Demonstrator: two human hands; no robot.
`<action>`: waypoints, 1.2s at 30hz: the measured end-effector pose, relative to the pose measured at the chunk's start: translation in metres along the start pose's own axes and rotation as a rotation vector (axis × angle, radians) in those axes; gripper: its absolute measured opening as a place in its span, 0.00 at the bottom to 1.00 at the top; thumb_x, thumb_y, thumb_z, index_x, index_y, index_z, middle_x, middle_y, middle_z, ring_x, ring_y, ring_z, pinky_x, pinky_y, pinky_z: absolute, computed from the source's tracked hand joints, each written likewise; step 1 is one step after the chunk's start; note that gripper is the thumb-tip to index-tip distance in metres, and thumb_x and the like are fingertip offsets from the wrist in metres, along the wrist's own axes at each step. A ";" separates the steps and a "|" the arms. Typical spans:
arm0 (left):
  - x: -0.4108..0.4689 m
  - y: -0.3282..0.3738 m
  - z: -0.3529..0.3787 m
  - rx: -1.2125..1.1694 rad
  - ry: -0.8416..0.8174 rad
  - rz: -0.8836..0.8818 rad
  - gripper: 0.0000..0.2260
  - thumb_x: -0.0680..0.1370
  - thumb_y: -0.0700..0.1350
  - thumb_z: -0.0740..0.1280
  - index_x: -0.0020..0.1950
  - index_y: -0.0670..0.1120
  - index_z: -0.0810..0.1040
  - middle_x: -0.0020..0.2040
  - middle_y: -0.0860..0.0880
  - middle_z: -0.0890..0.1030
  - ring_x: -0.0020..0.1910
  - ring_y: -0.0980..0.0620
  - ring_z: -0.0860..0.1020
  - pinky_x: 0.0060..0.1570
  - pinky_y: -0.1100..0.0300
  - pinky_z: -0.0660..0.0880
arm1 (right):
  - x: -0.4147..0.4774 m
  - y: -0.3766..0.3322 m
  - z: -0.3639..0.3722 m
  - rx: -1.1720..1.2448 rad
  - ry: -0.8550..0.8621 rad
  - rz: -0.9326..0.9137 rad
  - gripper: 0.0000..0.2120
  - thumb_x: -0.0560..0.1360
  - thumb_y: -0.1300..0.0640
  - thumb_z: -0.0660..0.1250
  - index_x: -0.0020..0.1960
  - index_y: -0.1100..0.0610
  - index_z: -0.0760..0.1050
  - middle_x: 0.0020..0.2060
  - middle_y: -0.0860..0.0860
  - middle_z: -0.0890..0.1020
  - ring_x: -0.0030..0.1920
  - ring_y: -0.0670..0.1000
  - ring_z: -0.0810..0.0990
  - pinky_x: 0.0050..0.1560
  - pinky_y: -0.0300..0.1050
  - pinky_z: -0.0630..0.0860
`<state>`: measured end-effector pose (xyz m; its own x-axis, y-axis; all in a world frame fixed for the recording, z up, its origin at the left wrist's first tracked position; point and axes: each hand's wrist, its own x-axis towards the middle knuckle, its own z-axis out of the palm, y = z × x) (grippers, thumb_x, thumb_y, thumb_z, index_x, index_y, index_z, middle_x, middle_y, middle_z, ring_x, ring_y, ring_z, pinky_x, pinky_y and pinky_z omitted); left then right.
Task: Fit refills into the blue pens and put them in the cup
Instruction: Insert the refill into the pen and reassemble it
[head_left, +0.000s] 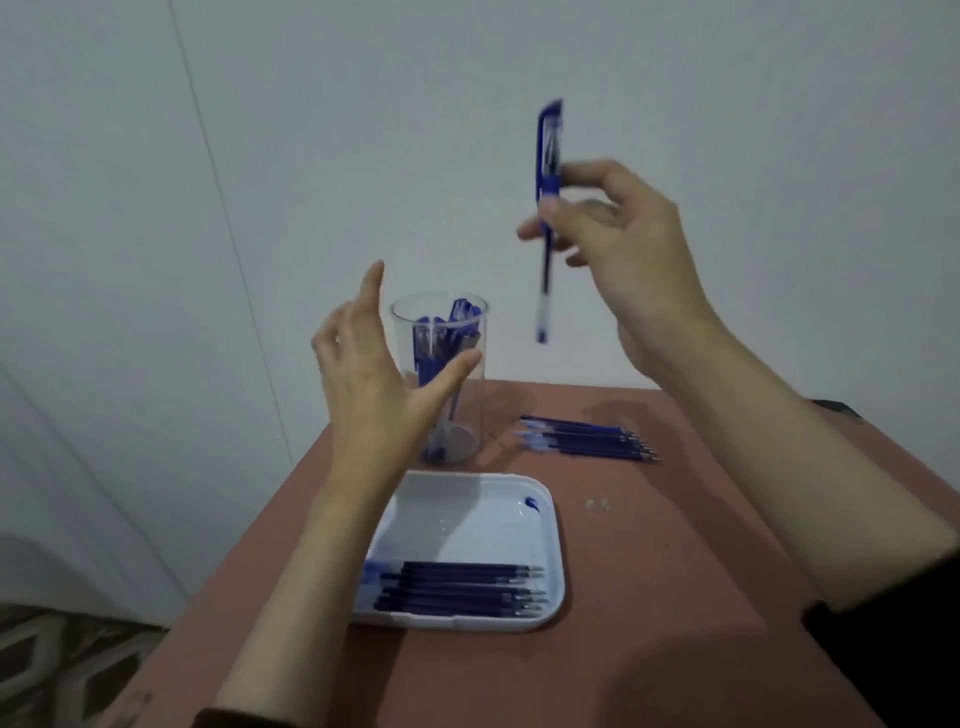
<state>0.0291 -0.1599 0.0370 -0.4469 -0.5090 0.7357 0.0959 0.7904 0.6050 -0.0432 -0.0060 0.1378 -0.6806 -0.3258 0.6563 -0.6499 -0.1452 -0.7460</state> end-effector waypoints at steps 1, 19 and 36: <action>0.003 -0.004 0.001 -0.008 -0.056 -0.055 0.49 0.64 0.67 0.71 0.77 0.53 0.51 0.67 0.44 0.69 0.68 0.50 0.58 0.61 0.43 0.72 | 0.010 -0.006 0.010 0.038 -0.013 -0.006 0.07 0.77 0.60 0.66 0.47 0.48 0.73 0.34 0.45 0.83 0.35 0.36 0.78 0.43 0.33 0.72; 0.005 -0.023 0.015 -0.103 -0.206 -0.177 0.47 0.69 0.53 0.75 0.77 0.55 0.46 0.66 0.49 0.73 0.64 0.51 0.65 0.50 0.66 0.60 | 0.028 0.044 0.084 -0.432 -0.310 0.188 0.16 0.77 0.51 0.66 0.44 0.65 0.80 0.38 0.56 0.81 0.37 0.49 0.76 0.33 0.33 0.69; 0.002 -0.020 0.014 -0.045 -0.186 -0.138 0.46 0.70 0.53 0.74 0.77 0.53 0.46 0.68 0.48 0.70 0.68 0.50 0.61 0.55 0.67 0.60 | 0.017 0.038 0.071 -0.496 -0.428 0.056 0.10 0.78 0.51 0.65 0.47 0.55 0.82 0.39 0.43 0.81 0.43 0.43 0.78 0.43 0.28 0.71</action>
<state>0.0136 -0.1719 0.0226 -0.6139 -0.5364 0.5791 0.0602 0.6997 0.7119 -0.0558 -0.0839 0.1124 -0.5897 -0.6780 0.4389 -0.7659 0.2970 -0.5702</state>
